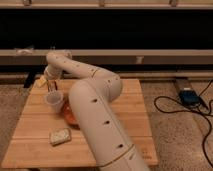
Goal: Place the eraser in the ceramic cup
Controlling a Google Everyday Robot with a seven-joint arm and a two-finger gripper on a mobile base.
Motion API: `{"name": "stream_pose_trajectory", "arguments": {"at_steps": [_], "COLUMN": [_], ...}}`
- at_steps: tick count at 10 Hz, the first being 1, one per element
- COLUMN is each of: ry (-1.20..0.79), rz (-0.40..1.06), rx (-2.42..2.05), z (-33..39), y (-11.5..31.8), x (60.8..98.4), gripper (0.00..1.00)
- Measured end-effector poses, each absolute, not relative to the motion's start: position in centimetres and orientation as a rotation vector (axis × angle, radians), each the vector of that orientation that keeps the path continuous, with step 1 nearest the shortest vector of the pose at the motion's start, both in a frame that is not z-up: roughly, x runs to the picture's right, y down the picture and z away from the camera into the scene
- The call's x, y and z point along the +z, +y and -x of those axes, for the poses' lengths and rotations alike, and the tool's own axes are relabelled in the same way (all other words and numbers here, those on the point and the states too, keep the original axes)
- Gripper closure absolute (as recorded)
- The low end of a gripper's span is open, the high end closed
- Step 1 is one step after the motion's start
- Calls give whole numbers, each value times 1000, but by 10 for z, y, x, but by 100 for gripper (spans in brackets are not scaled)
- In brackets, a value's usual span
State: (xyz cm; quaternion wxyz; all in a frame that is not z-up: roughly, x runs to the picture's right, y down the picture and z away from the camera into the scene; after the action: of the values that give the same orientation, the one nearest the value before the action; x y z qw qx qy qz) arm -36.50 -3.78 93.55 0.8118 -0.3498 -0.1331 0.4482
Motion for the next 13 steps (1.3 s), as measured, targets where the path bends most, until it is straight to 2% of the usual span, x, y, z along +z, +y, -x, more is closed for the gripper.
{"name": "stream_pose_trajectory", "arguments": {"at_steps": [13], "ry": [-83], "rz": [704], "rx": [882], "z": [375], "y": [0], "x": [988], "gripper": [20]}}
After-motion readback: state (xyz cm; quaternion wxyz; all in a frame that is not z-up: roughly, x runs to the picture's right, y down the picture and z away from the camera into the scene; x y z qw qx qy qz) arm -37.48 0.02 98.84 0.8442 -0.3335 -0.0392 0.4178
